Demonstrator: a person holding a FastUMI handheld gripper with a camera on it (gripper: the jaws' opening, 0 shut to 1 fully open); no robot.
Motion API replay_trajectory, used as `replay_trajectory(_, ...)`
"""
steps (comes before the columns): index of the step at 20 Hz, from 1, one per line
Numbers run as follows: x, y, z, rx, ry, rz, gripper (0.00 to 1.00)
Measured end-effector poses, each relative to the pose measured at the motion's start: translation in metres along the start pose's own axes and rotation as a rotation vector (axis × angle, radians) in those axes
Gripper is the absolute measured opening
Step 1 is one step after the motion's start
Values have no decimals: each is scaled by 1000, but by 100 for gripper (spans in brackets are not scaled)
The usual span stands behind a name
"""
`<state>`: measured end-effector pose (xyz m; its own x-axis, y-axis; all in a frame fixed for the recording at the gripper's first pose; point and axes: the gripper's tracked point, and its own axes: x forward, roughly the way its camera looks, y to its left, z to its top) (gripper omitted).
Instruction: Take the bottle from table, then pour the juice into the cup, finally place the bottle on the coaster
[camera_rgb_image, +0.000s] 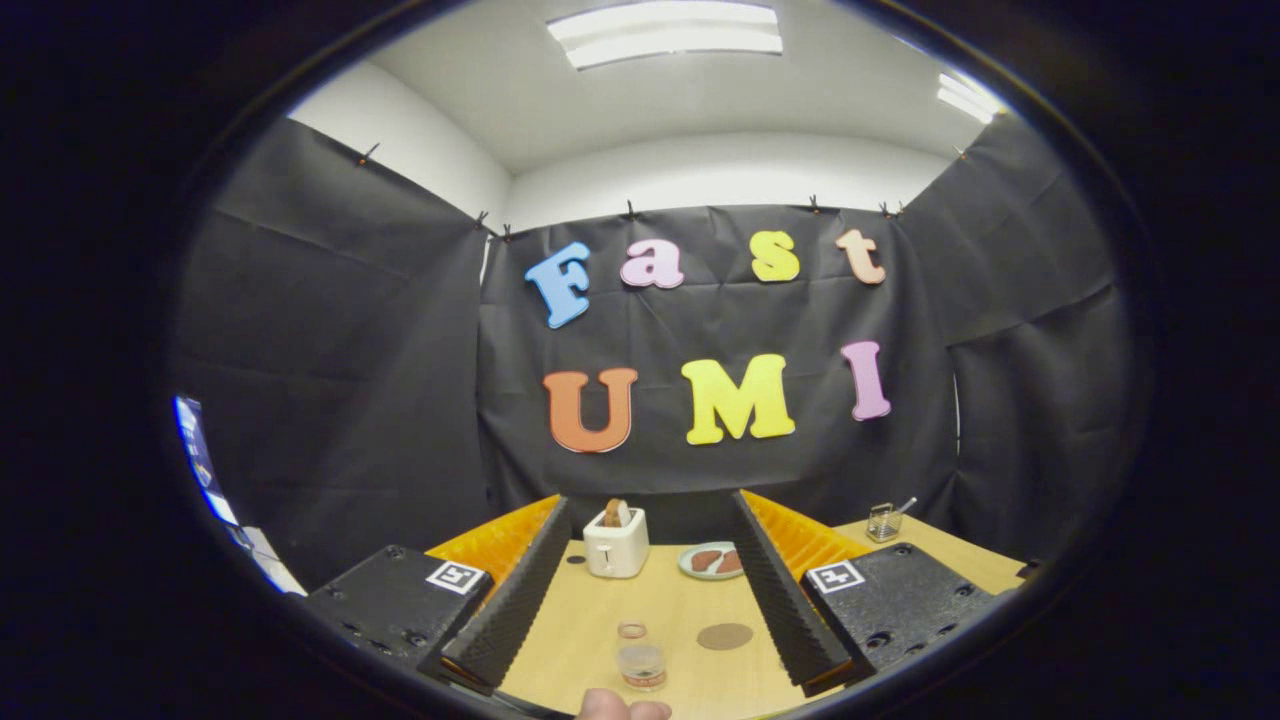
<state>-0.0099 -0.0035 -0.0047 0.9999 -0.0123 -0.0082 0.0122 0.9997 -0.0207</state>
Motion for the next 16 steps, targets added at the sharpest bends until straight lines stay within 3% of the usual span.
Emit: replay_trajectory(16,-5,16,-12,4,34,15,100)
